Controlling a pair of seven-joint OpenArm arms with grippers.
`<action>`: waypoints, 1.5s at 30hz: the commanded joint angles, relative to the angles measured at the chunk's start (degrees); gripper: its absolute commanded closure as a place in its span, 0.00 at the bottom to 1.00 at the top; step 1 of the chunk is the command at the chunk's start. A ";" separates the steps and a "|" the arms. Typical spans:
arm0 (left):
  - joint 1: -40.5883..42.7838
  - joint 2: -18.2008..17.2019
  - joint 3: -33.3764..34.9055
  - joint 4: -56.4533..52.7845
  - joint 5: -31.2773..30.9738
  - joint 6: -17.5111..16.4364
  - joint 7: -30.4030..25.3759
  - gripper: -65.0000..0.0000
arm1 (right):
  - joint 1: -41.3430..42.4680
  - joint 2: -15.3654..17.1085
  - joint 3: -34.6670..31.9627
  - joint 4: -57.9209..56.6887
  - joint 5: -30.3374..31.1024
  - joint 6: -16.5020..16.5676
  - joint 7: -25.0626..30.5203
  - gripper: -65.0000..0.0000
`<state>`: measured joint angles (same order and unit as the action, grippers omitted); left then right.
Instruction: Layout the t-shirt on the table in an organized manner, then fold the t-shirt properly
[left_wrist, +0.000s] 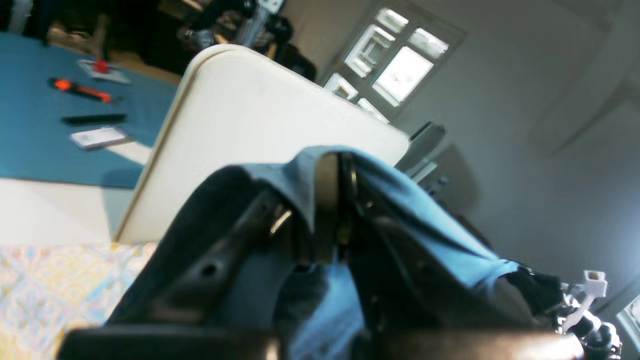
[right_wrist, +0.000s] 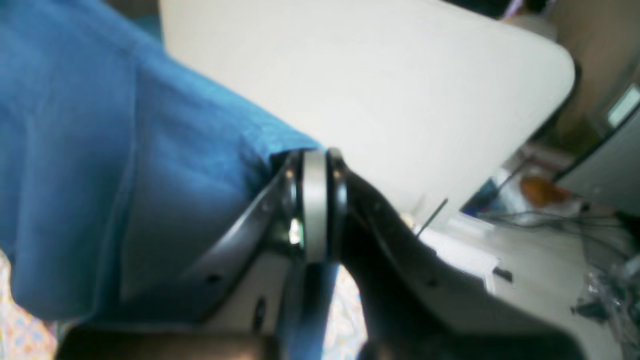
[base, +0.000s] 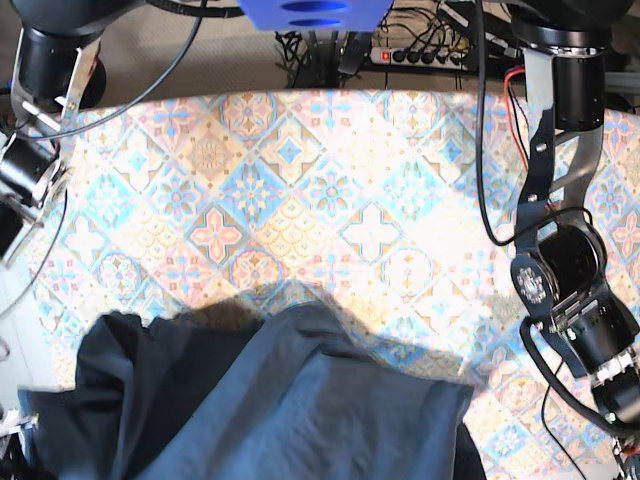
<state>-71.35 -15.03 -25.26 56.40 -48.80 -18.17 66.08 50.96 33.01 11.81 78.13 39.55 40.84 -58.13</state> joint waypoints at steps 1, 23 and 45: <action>-3.65 -0.58 -0.02 0.26 -1.18 -0.07 -3.62 1.00 | 4.47 1.40 -0.52 -0.55 -0.03 -0.84 1.73 1.00; -3.65 -5.41 -0.19 -0.18 -2.94 -0.07 -0.11 1.00 | -1.07 2.37 0.63 15.72 0.49 -0.84 1.38 1.00; 10.38 -9.46 -0.02 14.59 -5.05 -0.07 4.82 1.00 | -27.18 2.28 11.70 27.06 -1.79 -0.84 1.56 1.00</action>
<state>-58.87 -23.51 -25.08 70.39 -54.04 -18.52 74.13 22.59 33.80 22.68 105.10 40.10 41.36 -56.10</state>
